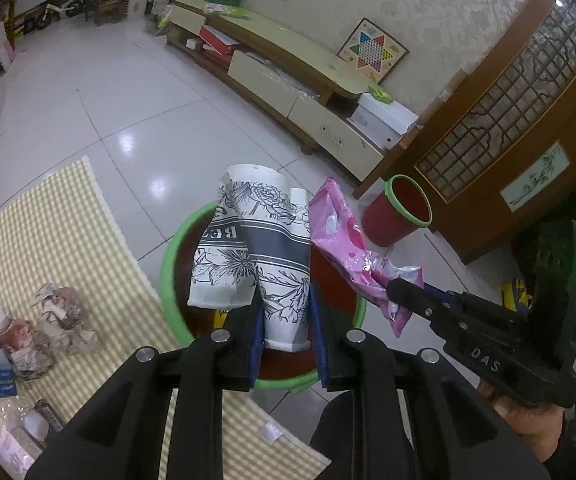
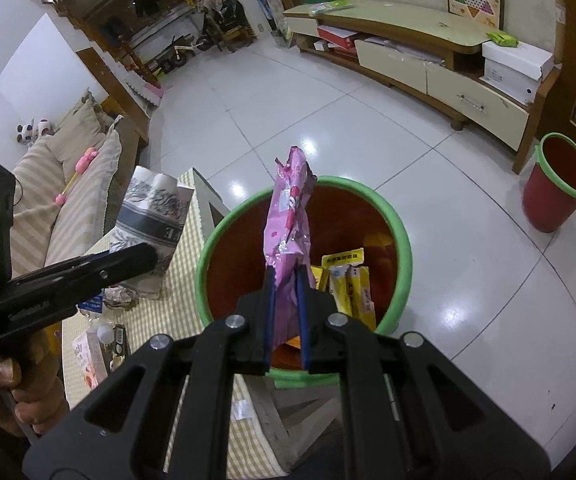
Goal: Collect trash
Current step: 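Open both tools to drop the cup and pink bag into the bucket, then move both tools back over the table toward the bottle and toothpaste box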
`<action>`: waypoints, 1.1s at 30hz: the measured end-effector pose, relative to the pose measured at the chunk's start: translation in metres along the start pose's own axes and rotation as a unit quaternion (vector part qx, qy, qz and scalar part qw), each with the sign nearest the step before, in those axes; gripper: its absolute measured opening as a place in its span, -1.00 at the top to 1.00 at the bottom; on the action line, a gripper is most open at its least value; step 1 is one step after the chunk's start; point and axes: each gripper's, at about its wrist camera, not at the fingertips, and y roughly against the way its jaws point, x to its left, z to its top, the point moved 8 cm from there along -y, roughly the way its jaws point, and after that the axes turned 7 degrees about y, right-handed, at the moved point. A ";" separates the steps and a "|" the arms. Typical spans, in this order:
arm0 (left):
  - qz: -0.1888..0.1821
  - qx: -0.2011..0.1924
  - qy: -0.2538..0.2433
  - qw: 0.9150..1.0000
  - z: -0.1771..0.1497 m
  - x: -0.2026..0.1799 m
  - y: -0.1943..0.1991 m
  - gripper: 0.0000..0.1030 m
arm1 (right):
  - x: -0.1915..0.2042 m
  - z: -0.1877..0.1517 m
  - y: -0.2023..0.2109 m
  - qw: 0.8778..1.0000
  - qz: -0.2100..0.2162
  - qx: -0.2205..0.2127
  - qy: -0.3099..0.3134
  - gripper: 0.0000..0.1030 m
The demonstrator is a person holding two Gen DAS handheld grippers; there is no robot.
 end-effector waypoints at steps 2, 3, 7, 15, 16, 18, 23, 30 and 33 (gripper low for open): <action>0.003 0.000 -0.002 1.000 0.003 -0.001 -0.002 0.60 | -0.001 0.000 0.001 1.000 0.000 0.000 0.000 0.79; 0.003 0.000 -0.001 1.000 0.005 -0.001 -0.002 0.60 | -0.001 0.001 0.001 1.000 -0.002 0.000 0.002 0.75; 0.013 -0.020 0.017 1.000 0.014 0.004 0.001 -0.64 | 0.001 0.002 0.004 1.000 -0.017 -0.007 0.003 0.23; 0.027 -0.046 0.061 0.997 0.011 0.037 0.028 -0.84 | 0.013 0.004 0.005 1.000 -0.018 -0.014 0.014 -0.47; 0.030 -0.048 0.065 0.996 0.010 0.042 0.032 -0.84 | 0.015 0.005 0.005 1.000 -0.018 -0.016 0.015 -0.53; 0.036 -0.055 0.078 0.995 0.006 0.056 0.043 -0.84 | 0.023 0.006 0.004 0.999 -0.017 -0.018 0.021 -0.70; 0.066 -0.068 0.105 0.990 -0.012 0.096 0.071 -0.84 | 0.054 0.006 -0.004 0.999 -0.005 -0.011 0.046 -0.80; 0.101 -0.098 0.144 0.980 -0.039 0.156 0.118 -0.84 | 0.114 0.000 -0.021 0.996 0.019 0.000 0.093 -0.84; 0.112 -0.107 0.163 0.974 -0.050 0.183 0.136 -0.84 | 0.140 -0.003 -0.028 0.993 0.030 0.005 0.111 -0.84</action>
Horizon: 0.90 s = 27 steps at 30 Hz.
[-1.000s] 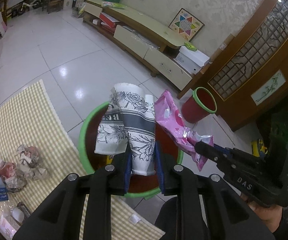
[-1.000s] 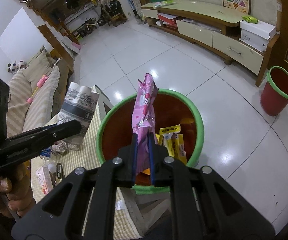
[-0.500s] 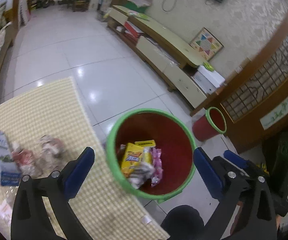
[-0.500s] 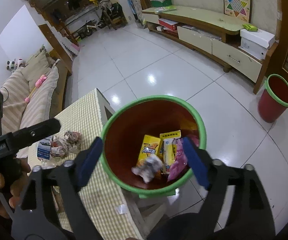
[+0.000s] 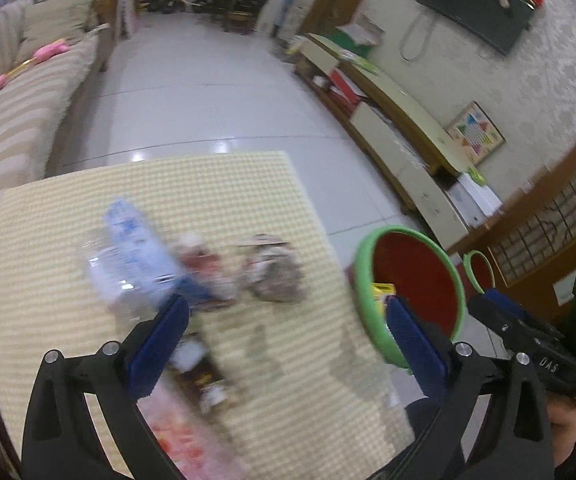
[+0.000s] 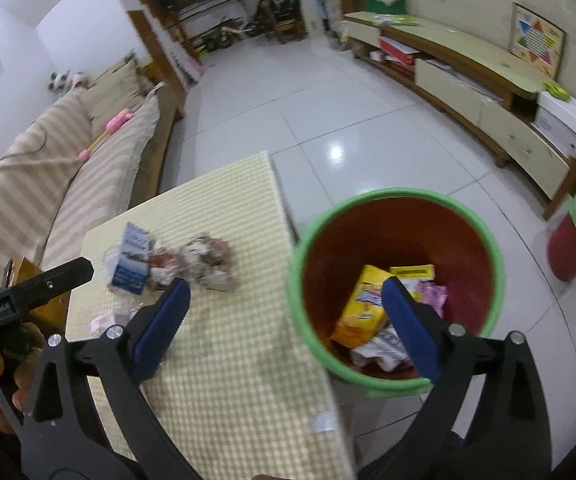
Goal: Collect trash
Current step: 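Move both tools back over the table toward the bottle and toothpaste box, then grasp the plastic bottle with the left tool while the right tool grasps the toothpaste box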
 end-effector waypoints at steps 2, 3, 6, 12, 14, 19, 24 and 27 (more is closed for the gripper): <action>0.004 -0.005 0.019 1.000 0.000 0.020 0.007 -0.84 | 0.016 0.002 -0.006 1.000 0.007 0.002 0.011 -0.84; 0.007 -0.008 0.029 1.000 0.000 0.031 0.011 -0.84 | 0.026 0.003 -0.011 1.000 0.011 0.005 0.019 -0.84; 0.015 -0.012 0.058 0.998 -0.001 0.060 0.018 -0.84 | 0.047 0.003 -0.019 0.999 0.022 0.009 0.033 -0.84; 0.026 -0.007 0.115 0.993 -0.009 0.110 0.019 -0.84 | 0.090 0.002 -0.038 0.996 0.040 0.023 0.078 -0.84; 0.027 -0.002 0.134 0.991 -0.011 0.124 0.015 -0.84 | 0.105 0.002 -0.044 0.994 0.048 0.026 0.097 -0.84; 0.031 0.001 0.170 0.985 -0.012 0.149 0.009 -0.84 | 0.145 0.003 -0.061 0.987 0.063 0.029 0.146 -0.84; 0.033 -0.001 0.184 0.982 -0.013 0.170 0.014 -0.84 | 0.180 0.003 -0.087 0.979 0.065 0.041 0.189 -0.84; 0.034 -0.004 0.197 0.980 -0.013 0.184 0.018 -0.84 | 0.195 0.005 -0.103 0.974 0.060 0.049 0.212 -0.84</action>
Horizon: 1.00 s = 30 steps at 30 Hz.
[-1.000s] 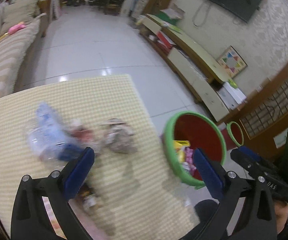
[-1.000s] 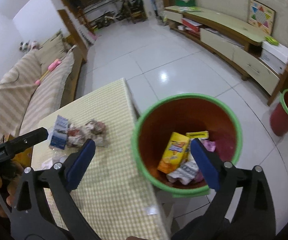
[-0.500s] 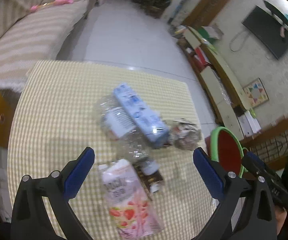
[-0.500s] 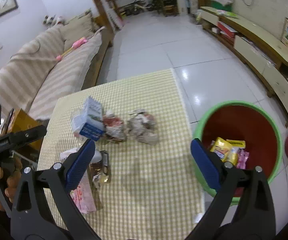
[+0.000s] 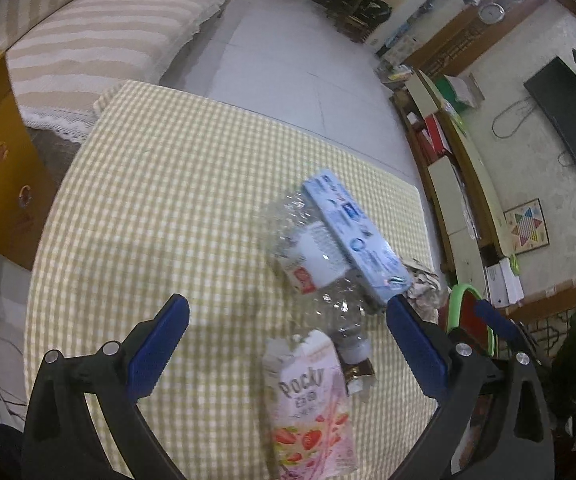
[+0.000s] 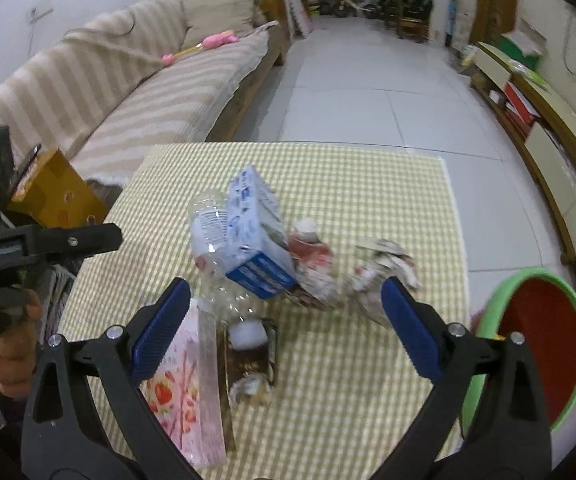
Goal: Collect trash
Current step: 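Grasp the plastic bottle with the left tool while the right tool grasps the toothpaste box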
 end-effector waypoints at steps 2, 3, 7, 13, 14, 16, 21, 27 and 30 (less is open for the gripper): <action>0.001 -0.001 0.006 1.000 0.002 0.007 0.001 -0.84 | 0.009 0.004 -0.014 1.000 -0.007 0.011 0.018 -0.84; 0.001 -0.002 0.009 1.000 0.003 0.012 0.002 -0.84 | 0.012 0.005 -0.020 1.000 -0.010 0.015 0.024 -0.83; -0.001 -0.001 0.017 1.000 0.005 0.022 0.002 -0.84 | 0.019 0.006 -0.045 0.997 -0.033 0.041 0.050 -0.69; -0.003 0.006 0.022 1.000 0.005 0.031 -0.002 -0.84 | 0.026 0.006 -0.068 0.993 -0.050 0.066 0.080 -0.42; -0.004 0.007 0.023 1.000 0.005 0.032 -0.002 -0.84 | 0.026 0.005 -0.071 0.993 -0.052 0.069 0.083 -0.31; -0.006 0.009 0.023 1.000 0.005 0.029 -0.003 -0.84 | 0.026 0.004 -0.076 0.993 -0.045 0.078 0.080 0.09; -0.012 0.016 0.018 1.000 0.006 0.019 -0.011 -0.84 | 0.021 0.007 -0.068 0.995 -0.043 0.066 0.065 0.29; -0.027 0.032 0.019 0.999 0.009 0.001 -0.026 -0.84 | 0.009 0.014 -0.037 0.998 -0.038 0.033 0.037 0.29; -0.030 0.046 0.020 0.998 0.009 -0.009 -0.038 -0.84 | 0.001 0.014 -0.024 0.999 -0.035 0.024 0.023 0.29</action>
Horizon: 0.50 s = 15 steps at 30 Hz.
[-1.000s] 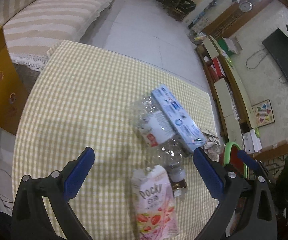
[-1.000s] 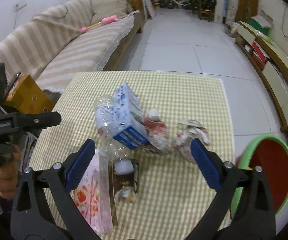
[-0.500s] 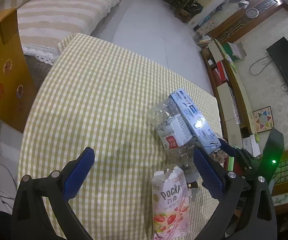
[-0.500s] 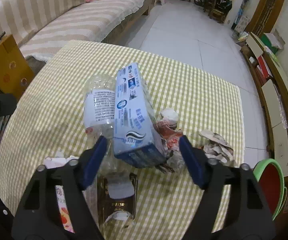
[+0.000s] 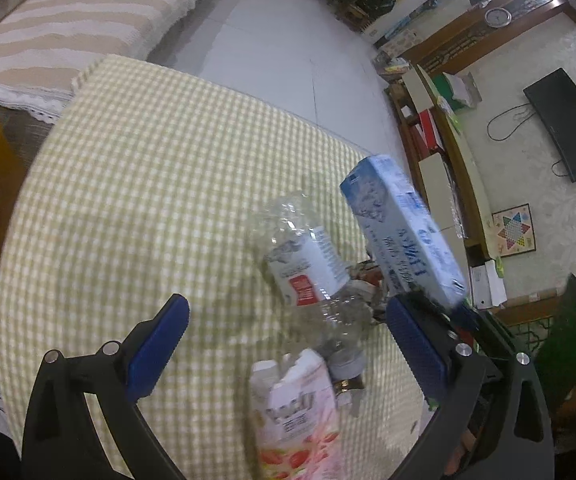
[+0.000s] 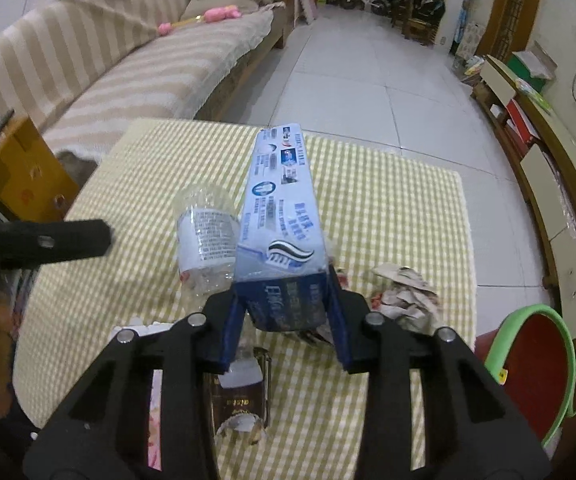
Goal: Collect trash
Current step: 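Grasp the plastic bottle with the left tool while the right tool grasps the toothpaste box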
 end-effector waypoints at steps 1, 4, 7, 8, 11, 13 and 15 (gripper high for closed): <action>-0.001 0.004 0.000 1.000 -0.001 -0.004 -0.004 -0.84 | -0.003 -0.001 0.005 1.000 0.001 -0.003 -0.004 0.29; 0.000 0.016 0.003 1.000 -0.002 -0.015 -0.021 -0.84 | -0.012 -0.005 0.017 1.000 -0.001 -0.011 -0.013 0.29; 0.012 0.025 0.007 1.000 -0.002 -0.023 -0.039 -0.84 | -0.022 -0.010 0.027 1.000 -0.003 -0.017 -0.021 0.29; 0.017 0.028 0.011 0.999 -0.002 -0.025 -0.045 -0.84 | -0.024 -0.013 0.030 1.000 -0.003 -0.018 -0.022 0.29; 0.033 0.046 0.037 0.998 -0.004 -0.025 -0.065 -0.82 | -0.030 -0.019 0.035 0.999 0.000 -0.021 -0.030 0.29; 0.040 0.057 0.057 0.996 -0.006 -0.025 -0.077 -0.78 | -0.035 -0.025 0.038 0.999 0.000 -0.021 -0.037 0.29; 0.051 0.066 0.073 0.994 -0.007 -0.023 -0.087 -0.70 | -0.040 -0.031 0.039 0.999 0.001 -0.019 -0.046 0.29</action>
